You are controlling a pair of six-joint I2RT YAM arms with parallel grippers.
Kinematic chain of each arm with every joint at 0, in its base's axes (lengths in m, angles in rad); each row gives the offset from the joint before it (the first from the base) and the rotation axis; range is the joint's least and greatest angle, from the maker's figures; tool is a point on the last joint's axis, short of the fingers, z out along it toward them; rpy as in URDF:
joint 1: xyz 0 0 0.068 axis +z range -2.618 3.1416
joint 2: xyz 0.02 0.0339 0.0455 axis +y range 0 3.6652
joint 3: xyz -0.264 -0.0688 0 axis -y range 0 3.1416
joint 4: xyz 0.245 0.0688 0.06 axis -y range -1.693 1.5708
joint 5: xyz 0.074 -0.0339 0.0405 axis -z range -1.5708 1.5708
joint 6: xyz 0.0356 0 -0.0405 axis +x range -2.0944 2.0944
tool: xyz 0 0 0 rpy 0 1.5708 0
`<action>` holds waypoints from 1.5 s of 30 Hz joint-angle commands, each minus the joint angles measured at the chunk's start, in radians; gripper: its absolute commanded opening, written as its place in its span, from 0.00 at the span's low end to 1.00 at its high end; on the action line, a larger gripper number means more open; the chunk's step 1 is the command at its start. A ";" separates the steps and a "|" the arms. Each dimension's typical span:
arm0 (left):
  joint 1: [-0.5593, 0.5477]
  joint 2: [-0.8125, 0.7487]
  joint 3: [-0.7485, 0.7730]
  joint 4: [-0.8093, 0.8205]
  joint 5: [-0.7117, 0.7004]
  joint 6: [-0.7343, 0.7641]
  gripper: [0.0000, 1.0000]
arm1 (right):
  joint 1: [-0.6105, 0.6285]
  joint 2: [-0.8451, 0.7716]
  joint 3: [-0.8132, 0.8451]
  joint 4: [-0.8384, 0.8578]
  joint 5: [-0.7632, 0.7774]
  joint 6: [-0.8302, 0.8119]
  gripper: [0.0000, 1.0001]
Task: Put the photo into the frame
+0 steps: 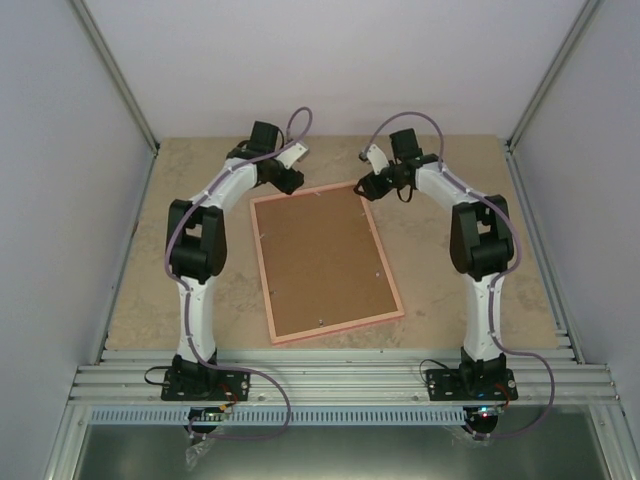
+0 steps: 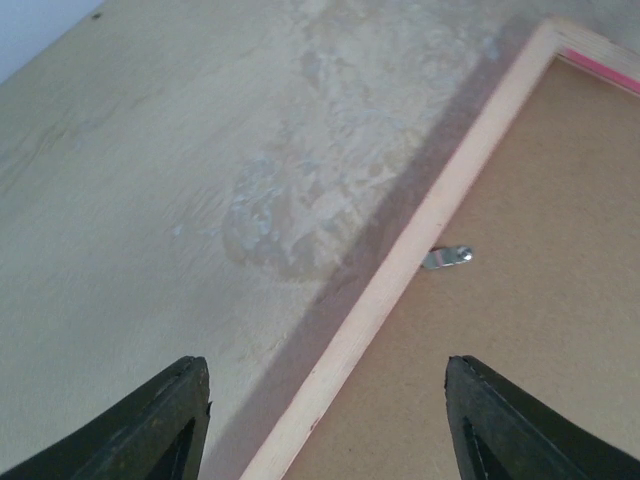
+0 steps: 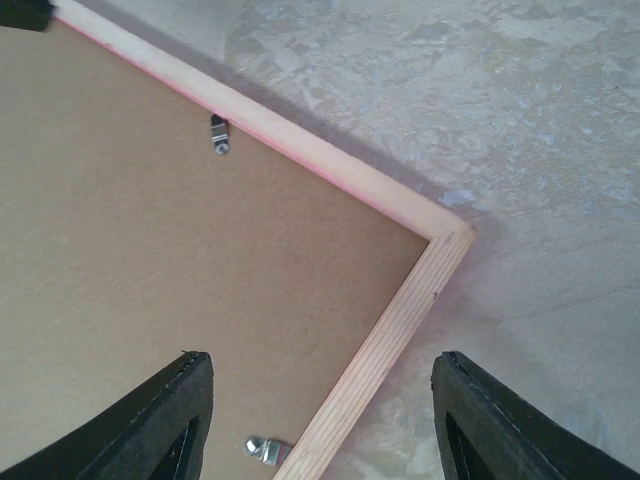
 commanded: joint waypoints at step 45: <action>-0.075 0.381 0.359 -0.189 0.130 0.479 0.14 | -0.021 -0.061 -0.337 0.015 -0.015 0.008 0.37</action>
